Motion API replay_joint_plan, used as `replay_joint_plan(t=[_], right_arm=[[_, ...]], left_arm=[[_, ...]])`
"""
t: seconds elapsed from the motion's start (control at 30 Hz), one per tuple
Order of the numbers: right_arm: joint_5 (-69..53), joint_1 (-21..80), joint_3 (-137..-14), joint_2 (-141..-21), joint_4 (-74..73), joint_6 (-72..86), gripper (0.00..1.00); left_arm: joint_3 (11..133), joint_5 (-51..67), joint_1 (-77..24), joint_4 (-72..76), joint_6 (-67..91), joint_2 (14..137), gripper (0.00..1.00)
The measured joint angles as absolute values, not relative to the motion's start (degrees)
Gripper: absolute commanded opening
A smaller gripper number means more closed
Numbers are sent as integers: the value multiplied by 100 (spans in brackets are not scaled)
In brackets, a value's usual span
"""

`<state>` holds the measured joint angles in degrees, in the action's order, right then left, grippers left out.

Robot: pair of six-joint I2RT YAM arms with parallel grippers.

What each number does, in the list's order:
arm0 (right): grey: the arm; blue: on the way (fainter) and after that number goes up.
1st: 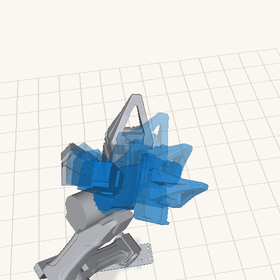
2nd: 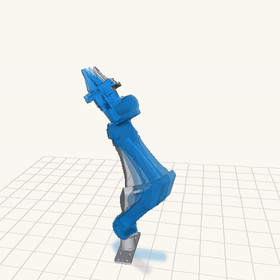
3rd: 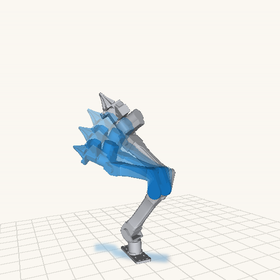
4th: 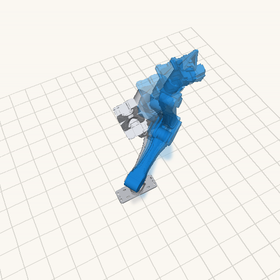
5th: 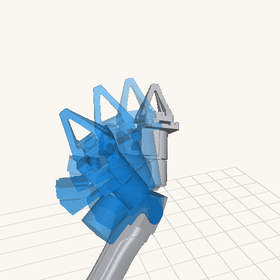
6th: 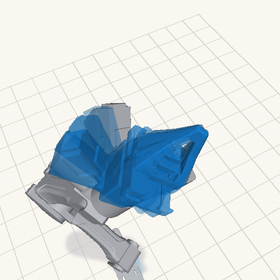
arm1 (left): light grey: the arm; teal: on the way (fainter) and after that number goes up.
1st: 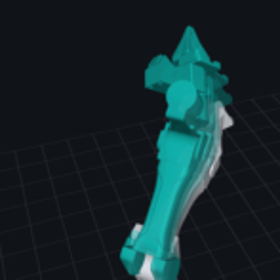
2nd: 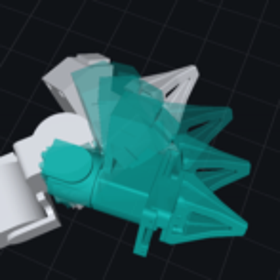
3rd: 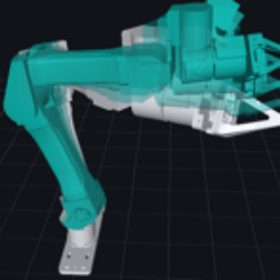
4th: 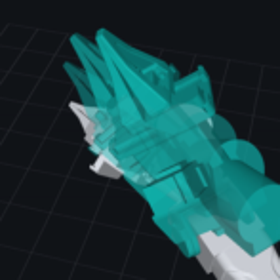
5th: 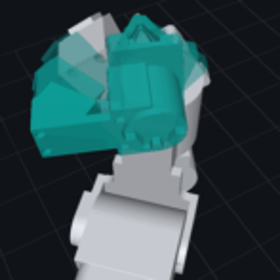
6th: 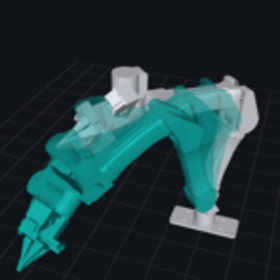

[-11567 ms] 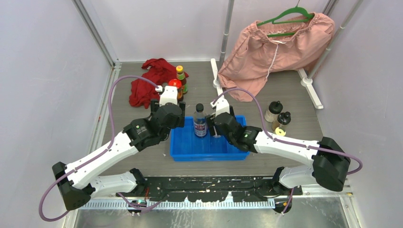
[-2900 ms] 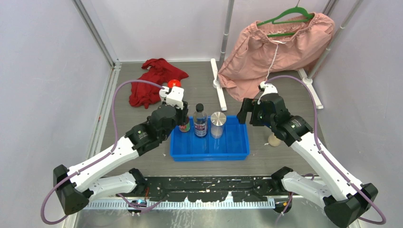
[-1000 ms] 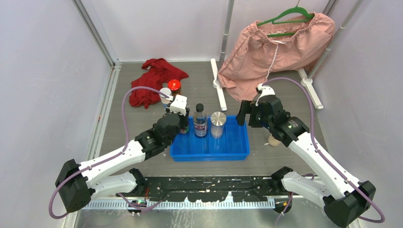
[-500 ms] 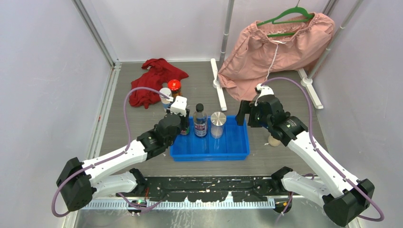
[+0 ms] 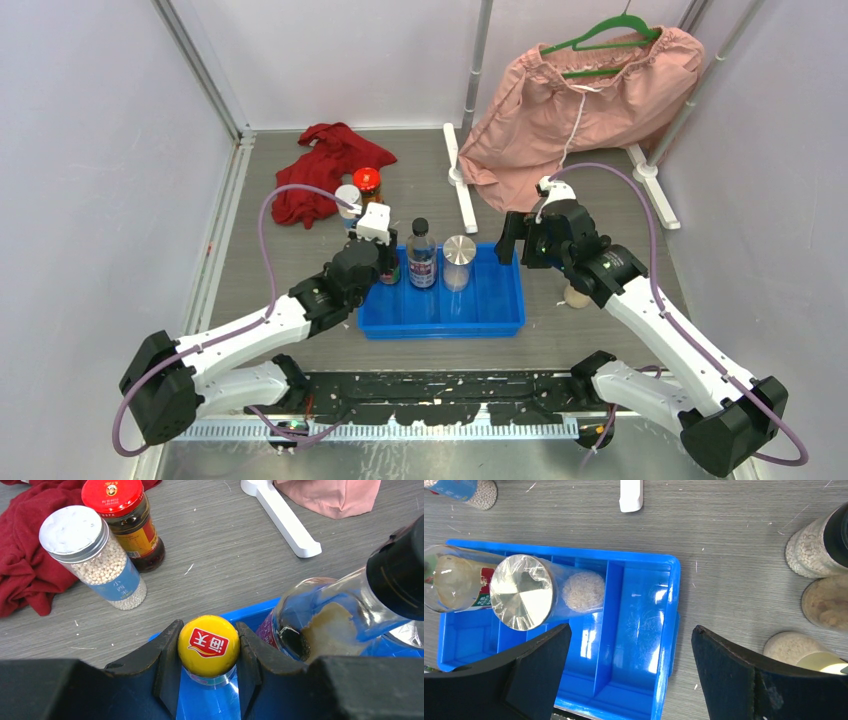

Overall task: Organize the condiment bottles
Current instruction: Place the bottle in the storage box.

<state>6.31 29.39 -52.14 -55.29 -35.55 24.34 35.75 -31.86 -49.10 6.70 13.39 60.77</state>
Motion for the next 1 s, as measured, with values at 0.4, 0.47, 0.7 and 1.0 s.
replay_joint_plan(t=[0.4, 0.47, 0.7, 1.0], right_arm=[[626, 2939, -5172, -5529, -3514, 2434, 96], [624, 2939, -5172, -5529, -3514, 2434, 96], [607, 2939, -5168, -5529, -3498, 2434, 96], [587, 2939, -5151, -5529, -3472, 2434, 96]], left_arm=[[3555, -3199, -4908, 849, 1345, 6075, 50], [3555, -3212, -4908, 919, 1350, 6073, 52], [3555, -3234, -4899, 972, 1350, 6045, 54], [3555, -3229, -4901, 963, 1352, 5911, 57]])
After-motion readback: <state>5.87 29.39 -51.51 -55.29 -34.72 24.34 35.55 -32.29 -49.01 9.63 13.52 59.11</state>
